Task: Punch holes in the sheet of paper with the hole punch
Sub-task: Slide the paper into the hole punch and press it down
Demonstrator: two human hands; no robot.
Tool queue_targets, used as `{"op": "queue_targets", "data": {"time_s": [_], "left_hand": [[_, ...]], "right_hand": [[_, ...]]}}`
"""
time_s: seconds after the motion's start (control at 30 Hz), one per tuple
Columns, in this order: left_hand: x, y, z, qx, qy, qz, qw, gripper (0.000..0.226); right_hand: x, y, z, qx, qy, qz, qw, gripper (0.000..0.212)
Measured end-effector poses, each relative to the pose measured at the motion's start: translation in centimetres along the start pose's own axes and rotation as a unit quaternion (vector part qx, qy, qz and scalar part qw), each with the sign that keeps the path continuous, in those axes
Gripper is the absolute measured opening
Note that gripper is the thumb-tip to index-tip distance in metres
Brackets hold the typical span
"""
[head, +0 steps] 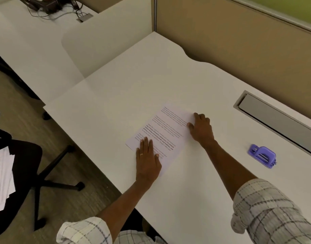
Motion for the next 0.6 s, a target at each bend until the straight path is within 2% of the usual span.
{"op": "queue_targets", "data": {"time_s": [0.13, 0.3, 0.43, 0.6], "left_hand": [[-0.1, 0.0, 0.2, 0.009, 0.001, 0.007, 1.0, 0.065], [0.2, -0.1, 0.3, 0.004, -0.008, -0.001, 1.0, 0.066], [0.2, -0.1, 0.2, -0.009, -0.006, -0.004, 1.0, 0.066], [0.1, -0.1, 0.1, -0.019, -0.003, -0.006, 1.0, 0.067]], "right_hand": [[2.1, 0.1, -0.6, 0.005, -0.021, 0.052, 0.998, 0.054], [3.8, 1.0, -1.1, 0.118, -0.054, 0.111, 0.985, 0.055], [4.2, 0.5, -1.3, 0.142, -0.063, 0.104, 0.982, 0.045], [3.9, -0.9, -1.3, 0.119, -0.079, 0.072, 0.987, 0.046]]}}
Point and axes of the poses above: each hand's wrist, its own x-axis towards the middle knuckle, its own z-axis out of the palm, y = z × x, the point moved 5 cm from there along x, towards the middle knuckle, and after that the axes turned 6 degrees about x, right-handed, at the moved point
